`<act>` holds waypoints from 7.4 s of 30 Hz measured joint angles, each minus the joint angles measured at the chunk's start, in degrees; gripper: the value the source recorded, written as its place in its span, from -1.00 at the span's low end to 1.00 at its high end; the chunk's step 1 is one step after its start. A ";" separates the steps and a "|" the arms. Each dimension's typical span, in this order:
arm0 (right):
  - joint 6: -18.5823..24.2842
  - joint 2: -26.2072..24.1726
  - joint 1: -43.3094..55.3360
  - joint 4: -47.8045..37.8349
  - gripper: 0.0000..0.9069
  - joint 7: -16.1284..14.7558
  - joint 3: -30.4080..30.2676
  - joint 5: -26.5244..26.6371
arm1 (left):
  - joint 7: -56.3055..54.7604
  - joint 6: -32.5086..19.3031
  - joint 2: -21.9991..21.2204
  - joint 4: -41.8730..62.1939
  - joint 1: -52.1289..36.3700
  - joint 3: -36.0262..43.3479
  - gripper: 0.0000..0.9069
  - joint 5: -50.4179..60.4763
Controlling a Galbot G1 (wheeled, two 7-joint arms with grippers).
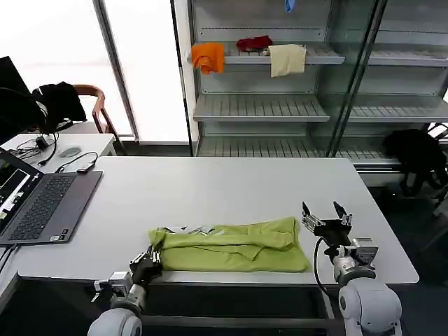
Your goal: Fold and organize the clothes.
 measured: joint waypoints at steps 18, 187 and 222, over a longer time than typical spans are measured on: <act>0.16 -2.72 1.19 -2.11 1.00 -0.40 1.07 2.05 | 11.83 -4.59 7.64 -0.18 -6.12 -12.43 -1.00 17.89; 2.63 -2.41 -2.49 -4.62 1.00 0.48 2.53 2.40 | 22.68 -3.13 19.24 1.86 -18.16 -18.72 -0.76 26.73; 3.24 -2.42 -3.85 -4.81 1.00 0.53 4.07 2.56 | 15.85 -1.25 4.78 1.19 -13.37 14.06 -0.22 36.75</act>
